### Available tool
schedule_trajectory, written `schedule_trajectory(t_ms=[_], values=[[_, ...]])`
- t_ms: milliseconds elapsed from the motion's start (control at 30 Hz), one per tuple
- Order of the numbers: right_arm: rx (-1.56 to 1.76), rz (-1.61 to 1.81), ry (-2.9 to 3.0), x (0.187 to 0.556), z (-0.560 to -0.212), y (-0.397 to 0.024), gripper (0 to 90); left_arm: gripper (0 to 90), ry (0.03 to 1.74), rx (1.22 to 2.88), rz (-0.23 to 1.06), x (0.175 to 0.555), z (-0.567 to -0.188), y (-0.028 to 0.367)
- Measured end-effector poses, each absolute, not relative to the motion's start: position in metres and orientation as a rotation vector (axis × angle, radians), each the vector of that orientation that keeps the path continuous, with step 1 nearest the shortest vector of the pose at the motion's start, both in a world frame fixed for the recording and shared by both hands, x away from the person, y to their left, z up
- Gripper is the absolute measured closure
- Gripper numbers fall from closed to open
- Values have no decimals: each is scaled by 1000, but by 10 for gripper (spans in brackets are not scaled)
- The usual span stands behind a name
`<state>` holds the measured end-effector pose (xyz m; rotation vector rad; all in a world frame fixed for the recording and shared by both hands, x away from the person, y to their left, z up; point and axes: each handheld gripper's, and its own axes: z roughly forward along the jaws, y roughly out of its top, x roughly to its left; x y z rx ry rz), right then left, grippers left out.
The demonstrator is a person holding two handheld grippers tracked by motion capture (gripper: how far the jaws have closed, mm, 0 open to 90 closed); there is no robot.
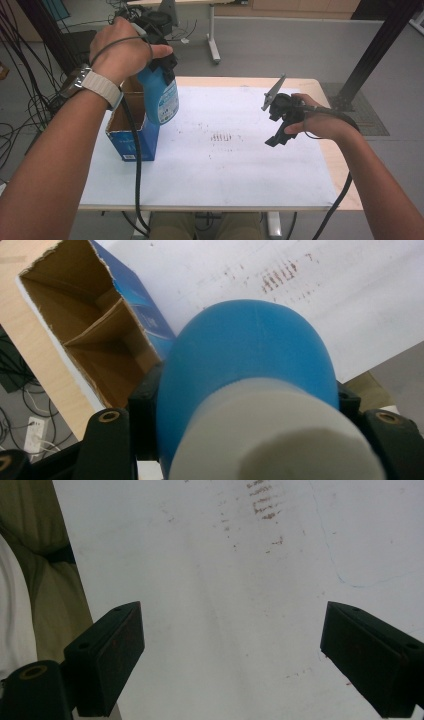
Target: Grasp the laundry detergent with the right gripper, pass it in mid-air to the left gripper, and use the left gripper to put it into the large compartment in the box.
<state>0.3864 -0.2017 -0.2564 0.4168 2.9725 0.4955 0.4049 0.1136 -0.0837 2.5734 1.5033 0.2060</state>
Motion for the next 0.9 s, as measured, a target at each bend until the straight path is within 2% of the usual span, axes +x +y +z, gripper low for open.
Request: schedule_trajectory(t_ms=[900], values=[[390,504,2962,393,-250,-199,103,381,1717,2457,246,411,-60,145]])
